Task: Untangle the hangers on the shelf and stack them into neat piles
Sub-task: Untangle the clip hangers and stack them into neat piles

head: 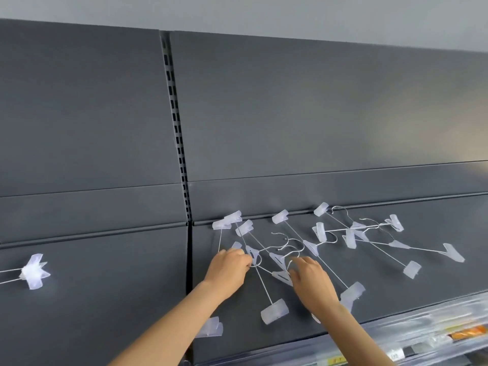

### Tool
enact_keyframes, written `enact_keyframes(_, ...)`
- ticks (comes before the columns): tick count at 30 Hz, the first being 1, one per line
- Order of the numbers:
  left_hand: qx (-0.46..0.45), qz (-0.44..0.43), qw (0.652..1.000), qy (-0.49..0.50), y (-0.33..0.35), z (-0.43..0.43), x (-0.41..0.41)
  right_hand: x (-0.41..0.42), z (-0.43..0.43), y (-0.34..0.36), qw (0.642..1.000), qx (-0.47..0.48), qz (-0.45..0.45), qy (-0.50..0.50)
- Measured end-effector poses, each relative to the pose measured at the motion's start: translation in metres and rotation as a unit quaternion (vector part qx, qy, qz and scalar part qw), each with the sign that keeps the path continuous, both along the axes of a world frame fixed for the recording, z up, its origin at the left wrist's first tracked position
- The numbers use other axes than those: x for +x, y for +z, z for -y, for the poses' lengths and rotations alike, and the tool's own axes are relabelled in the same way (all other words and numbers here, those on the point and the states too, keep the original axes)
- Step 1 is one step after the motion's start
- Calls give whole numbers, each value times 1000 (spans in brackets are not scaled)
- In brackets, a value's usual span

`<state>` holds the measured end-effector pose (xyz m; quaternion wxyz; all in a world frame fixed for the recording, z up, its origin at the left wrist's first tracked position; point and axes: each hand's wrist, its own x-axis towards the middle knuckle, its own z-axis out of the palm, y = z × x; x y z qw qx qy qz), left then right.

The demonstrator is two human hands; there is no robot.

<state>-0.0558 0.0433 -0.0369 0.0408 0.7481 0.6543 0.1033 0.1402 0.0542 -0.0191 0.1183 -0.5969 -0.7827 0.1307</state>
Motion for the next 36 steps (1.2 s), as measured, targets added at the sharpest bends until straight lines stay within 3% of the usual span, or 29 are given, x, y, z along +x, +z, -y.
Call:
enact_keyframes(5, 15, 196, 981, 6, 21, 8, -21, 2, -8, -3, 1000, -17, -18, -9)
enact_keyframes(9, 14, 269, 963, 29, 25, 12, -33, -12, -11, -1, 998, -16, -57, -5)
enact_keyframes(13, 14, 261, 965, 29, 19, 15, -38, -37, -14, 15, 974, -20, -225, 0)
enact_keyframes(17, 17, 259, 966, 20, 19, 15, -36, -66, -21, 41, 905, -138, -401, 11)
enact_keyframes(25, -8, 225, 974, -7, 27, 18, -25, -89, -35, 46, 932, -110, -345, 12)
enact_keyframes(31, -13, 192, 981, -13, 28, 19, -17, -103, -34, 51, 963, -76, -254, 38)
enact_keyframes(36, -31, 163, 986, -15, 28, 22, -16, -114, -42, 68, 954, -164, -237, 80)
